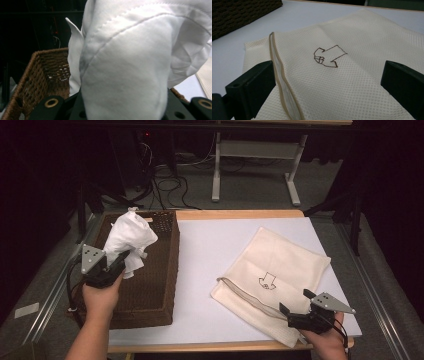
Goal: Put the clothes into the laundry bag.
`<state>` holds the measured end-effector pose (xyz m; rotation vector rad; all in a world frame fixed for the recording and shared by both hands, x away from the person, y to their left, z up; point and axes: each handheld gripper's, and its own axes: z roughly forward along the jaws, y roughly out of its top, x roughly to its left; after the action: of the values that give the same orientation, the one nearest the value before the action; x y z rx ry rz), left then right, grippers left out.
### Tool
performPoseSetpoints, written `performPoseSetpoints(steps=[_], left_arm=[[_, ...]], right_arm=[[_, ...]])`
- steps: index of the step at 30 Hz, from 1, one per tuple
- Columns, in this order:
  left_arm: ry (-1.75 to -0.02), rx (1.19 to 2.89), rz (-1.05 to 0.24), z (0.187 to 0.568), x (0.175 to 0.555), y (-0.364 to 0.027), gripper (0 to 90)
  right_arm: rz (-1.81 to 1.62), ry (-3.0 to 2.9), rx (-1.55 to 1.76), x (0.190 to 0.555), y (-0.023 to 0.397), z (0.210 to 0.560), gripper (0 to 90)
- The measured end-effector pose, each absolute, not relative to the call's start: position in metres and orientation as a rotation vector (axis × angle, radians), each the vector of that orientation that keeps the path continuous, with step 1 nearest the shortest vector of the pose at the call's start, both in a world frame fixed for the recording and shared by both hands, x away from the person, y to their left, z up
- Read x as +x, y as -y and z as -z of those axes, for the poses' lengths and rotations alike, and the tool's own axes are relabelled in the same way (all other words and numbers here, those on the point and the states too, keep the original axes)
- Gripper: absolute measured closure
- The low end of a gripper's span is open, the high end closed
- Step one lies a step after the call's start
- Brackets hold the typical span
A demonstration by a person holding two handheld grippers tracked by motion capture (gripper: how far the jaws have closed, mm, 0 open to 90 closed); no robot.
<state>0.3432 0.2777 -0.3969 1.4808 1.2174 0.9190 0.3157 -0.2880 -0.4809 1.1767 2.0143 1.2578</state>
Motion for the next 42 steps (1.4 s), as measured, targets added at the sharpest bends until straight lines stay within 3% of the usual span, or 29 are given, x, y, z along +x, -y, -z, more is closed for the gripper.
performPoseSetpoints(steps=[8, 18, 30, 42], left_arm=[[-1.135, 1.43, -0.935, 0.378, 0.337, -0.254, 74.7], [-0.994, 1.416, -0.853, 0.362, 0.335, -0.198, 74.8], [-0.874, 1.451, -0.729, 0.373, 0.324, -0.131, 74.7], [-0.799, 1.516, -0.642, 0.388, 0.305, -0.089, 74.6]], right_arm=[[-1.284, -2.007, 1.205, 0.316, 0.29, 0.48, 0.1], [-1.306, -1.999, 1.205, 0.315, 0.29, 0.48, 0.1], [-1.31, -2.009, 1.202, 0.316, 0.29, 0.481, 0.2], [-1.307, -2.012, 1.195, 0.315, 0.291, 0.48, 1.8]])
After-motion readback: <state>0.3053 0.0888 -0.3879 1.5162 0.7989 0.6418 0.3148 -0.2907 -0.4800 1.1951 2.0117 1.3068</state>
